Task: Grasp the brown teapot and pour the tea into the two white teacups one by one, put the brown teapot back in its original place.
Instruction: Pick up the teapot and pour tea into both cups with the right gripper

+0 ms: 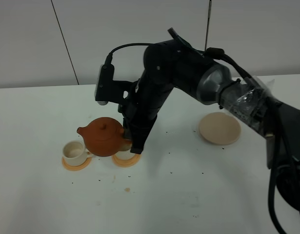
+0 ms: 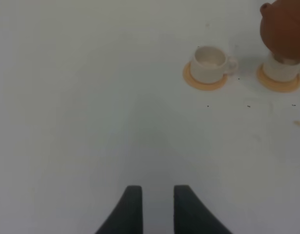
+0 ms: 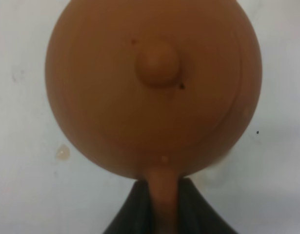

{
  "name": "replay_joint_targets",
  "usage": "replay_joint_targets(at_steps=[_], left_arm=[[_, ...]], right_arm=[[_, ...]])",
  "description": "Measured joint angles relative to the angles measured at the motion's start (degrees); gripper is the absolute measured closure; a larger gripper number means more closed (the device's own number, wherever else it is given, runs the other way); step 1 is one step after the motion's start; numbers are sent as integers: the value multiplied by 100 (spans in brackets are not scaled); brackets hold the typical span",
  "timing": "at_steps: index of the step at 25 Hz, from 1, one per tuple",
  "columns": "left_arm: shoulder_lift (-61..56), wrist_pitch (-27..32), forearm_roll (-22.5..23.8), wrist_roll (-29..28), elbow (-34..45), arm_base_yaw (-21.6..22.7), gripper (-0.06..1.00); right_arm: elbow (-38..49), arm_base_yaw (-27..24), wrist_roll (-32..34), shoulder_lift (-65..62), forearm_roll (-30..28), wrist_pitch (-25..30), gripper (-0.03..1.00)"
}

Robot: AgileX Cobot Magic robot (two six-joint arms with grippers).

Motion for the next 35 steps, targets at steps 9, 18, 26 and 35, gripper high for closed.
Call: replay_joint_targets(at_steps=[9, 18, 26, 35], left_arm=[[0, 0, 0, 0, 0, 0, 71], [0, 0, 0, 0, 0, 0, 71], [0, 0, 0, 37, 0, 0, 71], [0, 5, 0, 14, 0, 0, 71]], right_arm=[[-1033, 302, 973, 641, -627, 663, 87], [-1078, 321, 1393, 668, -729, 682, 87], [-1083, 519, 1562, 668, -886, 698, 87], [-1084, 723, 1562, 668, -953, 698, 87]])
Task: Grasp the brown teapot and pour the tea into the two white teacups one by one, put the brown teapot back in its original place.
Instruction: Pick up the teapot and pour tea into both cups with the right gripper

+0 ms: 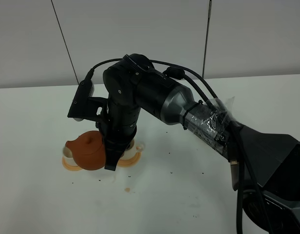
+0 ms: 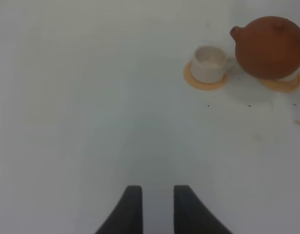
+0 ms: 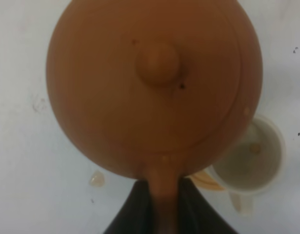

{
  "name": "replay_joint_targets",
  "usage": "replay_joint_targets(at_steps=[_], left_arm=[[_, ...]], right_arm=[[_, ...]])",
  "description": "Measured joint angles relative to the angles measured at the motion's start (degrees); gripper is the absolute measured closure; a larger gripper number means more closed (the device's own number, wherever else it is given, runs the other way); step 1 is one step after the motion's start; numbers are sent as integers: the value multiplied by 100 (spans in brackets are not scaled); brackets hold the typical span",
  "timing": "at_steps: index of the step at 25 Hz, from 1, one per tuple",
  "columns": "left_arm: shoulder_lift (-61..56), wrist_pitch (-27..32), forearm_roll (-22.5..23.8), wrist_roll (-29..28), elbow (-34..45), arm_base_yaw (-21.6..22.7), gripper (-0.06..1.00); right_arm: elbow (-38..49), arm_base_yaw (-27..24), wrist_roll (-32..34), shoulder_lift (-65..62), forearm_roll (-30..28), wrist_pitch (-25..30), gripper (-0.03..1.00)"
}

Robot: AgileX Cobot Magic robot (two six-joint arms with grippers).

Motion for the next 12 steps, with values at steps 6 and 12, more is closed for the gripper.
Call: replay_joint_targets(at_steps=[6, 12], left_arm=[[0, 0, 0, -11, 0, 0, 71], [0, 0, 0, -11, 0, 0, 71]], right_arm=[[0, 0, 94, 128, -77, 0, 87], [0, 18, 106, 207, 2, 0, 87]])
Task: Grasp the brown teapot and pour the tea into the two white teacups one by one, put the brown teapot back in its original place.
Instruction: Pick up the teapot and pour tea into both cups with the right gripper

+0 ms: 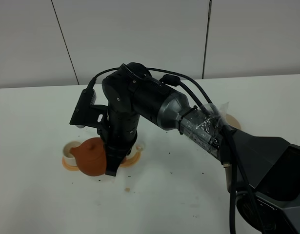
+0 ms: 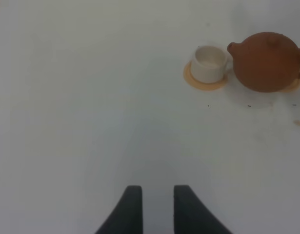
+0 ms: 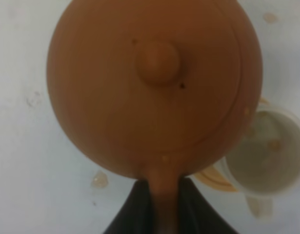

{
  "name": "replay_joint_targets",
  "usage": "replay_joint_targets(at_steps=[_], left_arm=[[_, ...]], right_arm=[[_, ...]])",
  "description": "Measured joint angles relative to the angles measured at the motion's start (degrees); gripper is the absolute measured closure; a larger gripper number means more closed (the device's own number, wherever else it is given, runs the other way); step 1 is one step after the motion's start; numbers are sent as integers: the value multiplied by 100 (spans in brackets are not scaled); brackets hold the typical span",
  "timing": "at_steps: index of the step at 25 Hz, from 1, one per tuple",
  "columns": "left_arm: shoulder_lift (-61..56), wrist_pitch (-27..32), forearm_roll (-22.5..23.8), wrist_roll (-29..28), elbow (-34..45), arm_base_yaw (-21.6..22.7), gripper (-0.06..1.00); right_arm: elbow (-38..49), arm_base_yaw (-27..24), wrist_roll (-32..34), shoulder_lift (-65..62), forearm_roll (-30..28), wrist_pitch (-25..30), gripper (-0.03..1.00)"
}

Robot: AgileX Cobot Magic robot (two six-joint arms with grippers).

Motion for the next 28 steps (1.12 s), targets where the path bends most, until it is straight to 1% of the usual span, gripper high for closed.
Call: replay_joint_targets(at_steps=[8, 14, 19, 23, 28], left_arm=[[0, 0, 0, 0, 0, 0, 71], [0, 0, 0, 0, 0, 0, 71], [0, 0, 0, 0, 0, 0, 71], [0, 0, 0, 0, 0, 0, 71], [0, 0, 0, 5, 0, 0, 71]], right_arm=[[0, 18, -6, 0, 42, 0, 87], [-12, 28, -128, 0, 40, 8, 87], [-398, 28, -178, 0, 13, 9, 87], [-668, 28, -219, 0, -298, 9, 87], [-700, 28, -326, 0, -663, -17, 87]])
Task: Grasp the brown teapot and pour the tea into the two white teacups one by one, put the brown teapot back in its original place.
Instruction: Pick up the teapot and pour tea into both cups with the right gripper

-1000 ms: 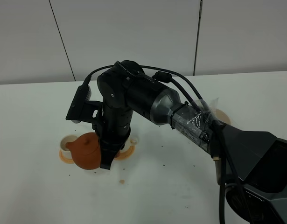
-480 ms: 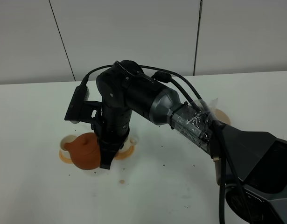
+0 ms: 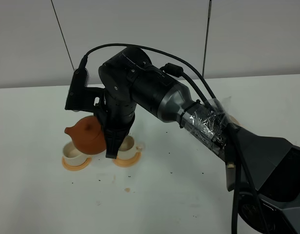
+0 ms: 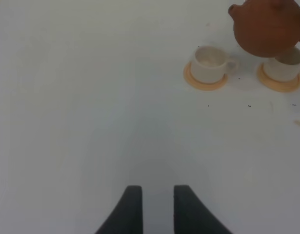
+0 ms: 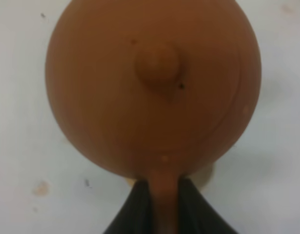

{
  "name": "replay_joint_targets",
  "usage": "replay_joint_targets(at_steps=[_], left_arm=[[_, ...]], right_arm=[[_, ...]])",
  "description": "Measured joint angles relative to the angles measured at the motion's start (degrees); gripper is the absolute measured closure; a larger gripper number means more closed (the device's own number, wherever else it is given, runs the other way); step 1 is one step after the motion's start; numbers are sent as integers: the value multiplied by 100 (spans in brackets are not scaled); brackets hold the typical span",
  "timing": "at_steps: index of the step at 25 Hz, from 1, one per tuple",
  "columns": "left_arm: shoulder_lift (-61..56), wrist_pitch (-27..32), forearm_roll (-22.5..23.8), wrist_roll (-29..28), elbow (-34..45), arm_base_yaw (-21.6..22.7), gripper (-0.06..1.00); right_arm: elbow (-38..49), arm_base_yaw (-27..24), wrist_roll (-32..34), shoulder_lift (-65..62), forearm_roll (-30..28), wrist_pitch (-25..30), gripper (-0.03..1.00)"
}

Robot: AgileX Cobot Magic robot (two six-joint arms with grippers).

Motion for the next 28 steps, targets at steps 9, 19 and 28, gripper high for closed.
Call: replay_joint_targets(at_steps=[9, 19, 28], left_arm=[[0, 0, 0, 5, 0, 0, 71], [0, 0, 0, 5, 0, 0, 71], [0, 0, 0, 5, 0, 0, 71]], right_arm=[[0, 6, -160, 0, -464, -474, 87], [0, 182, -387, 217, -927, -642, 87], [0, 230, -400, 217, -1448, -740, 87]])
